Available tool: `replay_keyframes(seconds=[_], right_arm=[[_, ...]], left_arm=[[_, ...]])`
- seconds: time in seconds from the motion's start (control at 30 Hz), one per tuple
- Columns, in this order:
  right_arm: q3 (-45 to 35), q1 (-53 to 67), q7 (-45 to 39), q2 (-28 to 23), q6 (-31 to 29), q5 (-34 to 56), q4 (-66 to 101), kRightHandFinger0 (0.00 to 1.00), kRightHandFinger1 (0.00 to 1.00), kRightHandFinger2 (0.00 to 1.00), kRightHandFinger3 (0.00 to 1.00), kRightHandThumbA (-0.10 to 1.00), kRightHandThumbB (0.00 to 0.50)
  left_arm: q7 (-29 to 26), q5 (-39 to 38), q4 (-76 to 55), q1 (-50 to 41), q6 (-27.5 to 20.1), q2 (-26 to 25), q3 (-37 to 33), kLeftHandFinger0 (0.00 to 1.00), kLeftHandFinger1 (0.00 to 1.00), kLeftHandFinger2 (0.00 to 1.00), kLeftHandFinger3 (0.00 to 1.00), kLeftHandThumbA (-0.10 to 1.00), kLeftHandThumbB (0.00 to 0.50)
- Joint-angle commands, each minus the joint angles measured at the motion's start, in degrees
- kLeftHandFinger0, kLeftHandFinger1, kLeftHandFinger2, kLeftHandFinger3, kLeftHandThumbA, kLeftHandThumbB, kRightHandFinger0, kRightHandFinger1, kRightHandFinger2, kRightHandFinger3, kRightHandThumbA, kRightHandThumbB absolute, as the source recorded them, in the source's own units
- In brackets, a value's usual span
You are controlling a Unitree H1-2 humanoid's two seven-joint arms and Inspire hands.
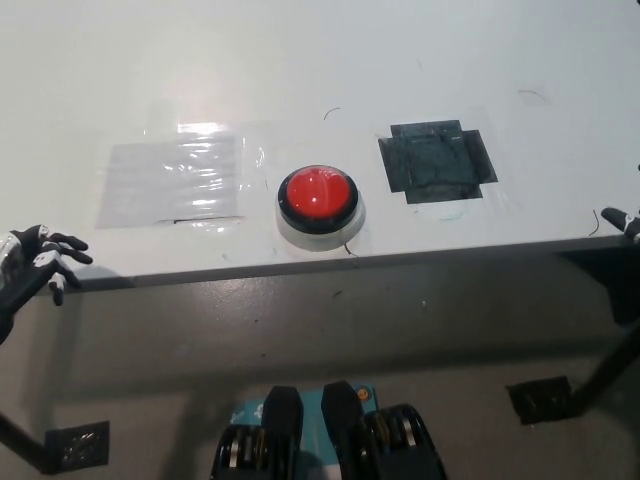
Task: The robot uses its right hand to make a fist and press the red button kept in the middle of the desk
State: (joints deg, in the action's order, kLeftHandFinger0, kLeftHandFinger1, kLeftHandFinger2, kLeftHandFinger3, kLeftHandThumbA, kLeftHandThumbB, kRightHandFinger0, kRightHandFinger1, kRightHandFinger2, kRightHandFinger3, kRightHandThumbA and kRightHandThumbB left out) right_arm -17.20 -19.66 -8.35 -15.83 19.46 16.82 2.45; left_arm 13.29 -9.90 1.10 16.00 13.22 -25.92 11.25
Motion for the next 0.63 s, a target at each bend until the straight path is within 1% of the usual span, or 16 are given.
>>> replay_keyframes(seconds=[0.0,0.03,0.07,0.1,0.2,0.27,0.37,0.5,0.6], right_arm=[[-0.41,-0.89,1.29,-0.14,-1.0,0.48,1.97,0.12,0.19,0.28,0.54,1.0,0.457],[-0.88,-1.04,1.83,0.21,-0.52,0.95,1.85,0.12,0.19,0.27,0.54,1.0,0.468],[-1.5,-1.15,1.98,0.67,-1.02,1.69,1.33,0.1,0.17,0.27,0.54,1.0,0.458],[-1.66,-1.92,1.88,0.28,-0.97,1.85,0.76,0.08,0.15,0.26,0.54,1.0,0.463],[-1.74,-2.05,2.17,0.39,-1.11,1.59,0.33,0.05,0.12,0.24,0.53,1.0,0.465],[-1.82,-2.11,1.93,0.41,-1.21,2.05,-0.16,0.06,0.13,0.24,0.53,1.0,0.459],[-1.54,-2.3,1.77,0.25,-1.67,1.92,-0.42,0.06,0.12,0.23,0.53,1.0,0.471],[-1.46,-2.38,1.9,0.31,-1.45,2.07,-0.39,0.05,0.11,0.23,0.53,1.0,0.461],[-1.41,-2.37,2.04,0.32,-1.27,2.04,-0.27,0.05,0.11,0.23,0.53,1.0,0.464]], left_arm=[[0.69,-0.56,-0.98,1.1,-1.47,-2.43,1.08,0.2,0.31,0.42,0.57,0.5,0.0],[0.55,-0.31,-1.1,1.06,-1.33,-2.46,1.0,0.22,0.32,0.43,0.57,0.51,0.0],[0.75,-0.42,-0.76,1.12,-1.5,-2.53,0.99,0.22,0.32,0.43,0.58,0.51,0.0],[0.29,-0.35,-0.78,1.07,-1.74,-1.88,1.0,0.21,0.31,0.42,0.56,0.51,0.0],[0.38,-0.34,-0.7,1.04,-1.81,-1.95,0.96,0.22,0.32,0.44,0.57,0.52,0.0],[0.37,-0.55,-0.79,1.02,-1.4,-1.91,1.06,0.23,0.33,0.44,0.57,0.53,0.0],[0.32,-1.07,-1.13,0.68,-1.26,-1.67,1.44,0.23,0.33,0.44,0.57,0.52,0.0],[0.41,-0.81,-1.0,0.7,-1.41,-1.72,1.37,0.23,0.33,0.44,0.58,0.52,0.0],[0.49,-0.69,-0.86,0.71,-1.87,-1.76,1.32,0.22,0.32,0.44,0.58,0.52,0.0]])
